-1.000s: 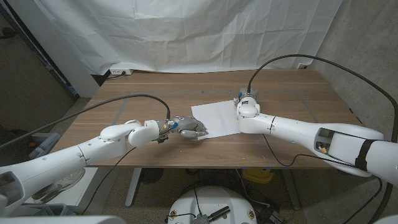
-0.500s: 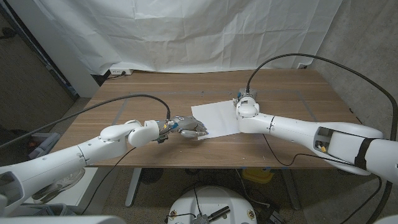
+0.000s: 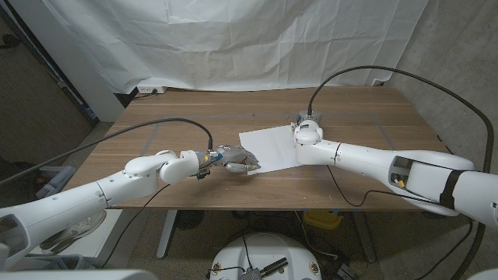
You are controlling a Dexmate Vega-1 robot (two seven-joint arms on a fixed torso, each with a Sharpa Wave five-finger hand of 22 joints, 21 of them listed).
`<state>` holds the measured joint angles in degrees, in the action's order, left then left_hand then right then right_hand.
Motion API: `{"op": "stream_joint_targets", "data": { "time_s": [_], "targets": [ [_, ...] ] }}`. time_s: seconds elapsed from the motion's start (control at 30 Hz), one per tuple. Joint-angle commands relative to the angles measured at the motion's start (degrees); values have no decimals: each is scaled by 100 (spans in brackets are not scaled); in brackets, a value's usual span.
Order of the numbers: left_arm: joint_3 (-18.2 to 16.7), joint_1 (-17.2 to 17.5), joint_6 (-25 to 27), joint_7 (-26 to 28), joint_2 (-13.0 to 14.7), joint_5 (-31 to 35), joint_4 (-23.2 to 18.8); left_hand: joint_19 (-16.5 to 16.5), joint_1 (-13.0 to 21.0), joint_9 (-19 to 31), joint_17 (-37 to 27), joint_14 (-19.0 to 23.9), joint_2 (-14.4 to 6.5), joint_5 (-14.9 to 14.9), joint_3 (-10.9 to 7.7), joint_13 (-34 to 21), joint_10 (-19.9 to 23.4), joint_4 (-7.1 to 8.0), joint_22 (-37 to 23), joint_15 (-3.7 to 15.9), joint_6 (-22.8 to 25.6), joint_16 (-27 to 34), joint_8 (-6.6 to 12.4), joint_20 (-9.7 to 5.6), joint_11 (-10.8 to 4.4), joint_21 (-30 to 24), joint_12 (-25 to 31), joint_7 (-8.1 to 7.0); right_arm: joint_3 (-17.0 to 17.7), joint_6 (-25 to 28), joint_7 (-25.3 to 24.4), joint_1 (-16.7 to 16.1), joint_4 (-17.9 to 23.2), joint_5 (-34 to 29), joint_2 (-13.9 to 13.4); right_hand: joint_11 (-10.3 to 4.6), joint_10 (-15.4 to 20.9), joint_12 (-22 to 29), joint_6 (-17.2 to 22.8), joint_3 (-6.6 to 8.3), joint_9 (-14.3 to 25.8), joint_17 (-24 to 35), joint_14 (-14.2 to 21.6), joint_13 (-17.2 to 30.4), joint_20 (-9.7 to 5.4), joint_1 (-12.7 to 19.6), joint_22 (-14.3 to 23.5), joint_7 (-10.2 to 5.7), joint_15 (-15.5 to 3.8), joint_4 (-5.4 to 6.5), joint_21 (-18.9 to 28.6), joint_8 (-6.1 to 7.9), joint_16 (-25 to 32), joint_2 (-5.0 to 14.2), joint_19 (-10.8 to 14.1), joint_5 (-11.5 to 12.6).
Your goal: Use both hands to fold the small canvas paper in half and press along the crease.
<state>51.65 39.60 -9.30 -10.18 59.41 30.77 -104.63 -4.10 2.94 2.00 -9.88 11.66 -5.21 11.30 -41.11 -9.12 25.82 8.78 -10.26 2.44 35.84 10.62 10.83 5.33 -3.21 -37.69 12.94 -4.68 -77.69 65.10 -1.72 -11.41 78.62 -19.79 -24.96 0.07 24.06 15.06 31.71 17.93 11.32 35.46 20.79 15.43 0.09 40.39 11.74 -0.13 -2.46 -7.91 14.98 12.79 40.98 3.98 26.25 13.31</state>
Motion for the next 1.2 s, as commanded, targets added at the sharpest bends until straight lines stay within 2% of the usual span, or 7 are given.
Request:
{"op": "stream_joint_targets", "data": {
  "time_s": [0.03,0.23,0.47,0.6,0.77,1.0,1.2],
  "targets": [
    [4,-8,-4,-72,2,-3,18,37,-14,832,2,30,-229,31,-44,-172,447,13,-19,426,839,-3,33,19,-72,26,28,675,-169,-67,169,151,-136,107,47,-97,338,162,803,15,23,48,186,45,-5,282,14,14,-518,-134,78,238,209,144,115,32],
    [8,-18,12,-92,-9,7,19,38,-18,832,1,24,-227,32,-48,-172,436,12,-19,412,828,-8,24,8,-75,36,14,651,-84,-246,-14,52,40,38,-68,-240,673,288,1562,175,41,-106,486,37,-53,847,14,-78,-638,-277,145,460,266,111,229,82],
    [25,-37,29,-129,-36,32,28,35,-23,832,1,12,-225,32,-52,-173,409,12,-20,415,813,-13,14,-4,-77,50,-6,670,142,-468,-316,-180,318,-75,-234,-361,918,361,2101,258,113,-267,744,31,-81,1219,11,-165,-754,-272,192,699,248,-6,302,116],
    [40,-54,26,-151,-63,51,44,35,-24,832,1,3,-224,33,-54,-174,401,12,-20,410,817,-17,15,-3,-60,54,-13,677,600,-769,-598,-476,577,64,-381,-384,1013,388,2290,307,156,-288,869,41,-92,1307,11,-141,-787,-223,212,816,261,55,332,133],
    [55,-67,36,-183,-84,72,47,36,-27,833,1,0,-222,33,-57,-174,394,11,-20,417,787,-18,1,-14,-61,64,-22,672,1156,-1120,-823,-810,888,306,-518,-296,1188,432,2467,330,212,-268,976,38,-84,1245,12,-53,-781,-76,238,951,288,243,361,116],
    [65,-78,25,-193,-105,80,55,38,-30,833,1,-11,-222,33,-62,-175,374,9,-21,420,783,-22,0,-21,-65,73,-36,662,1760,-1527,-1012,-1159,1230,622,-607,-296,1418,495,2700,501,264,-304,1142,34,-96,1446,15,49,-801,-140,270,1115,255,400,388,106],
    [67,-76,24,-196,-111,80,48,36,-31,833,2,-18,-222,33,-66,-175,371,7,-21,421,778,-24,-2,-27,-56,81,-41,657,1952,-1650,-1145,-1289,1366,654,-599,-280,1523,527,2762,547,287,-321,1215,38,-102,1494,16,91,-833,-149,292,1176,234,409,414,81]
  ]
}}
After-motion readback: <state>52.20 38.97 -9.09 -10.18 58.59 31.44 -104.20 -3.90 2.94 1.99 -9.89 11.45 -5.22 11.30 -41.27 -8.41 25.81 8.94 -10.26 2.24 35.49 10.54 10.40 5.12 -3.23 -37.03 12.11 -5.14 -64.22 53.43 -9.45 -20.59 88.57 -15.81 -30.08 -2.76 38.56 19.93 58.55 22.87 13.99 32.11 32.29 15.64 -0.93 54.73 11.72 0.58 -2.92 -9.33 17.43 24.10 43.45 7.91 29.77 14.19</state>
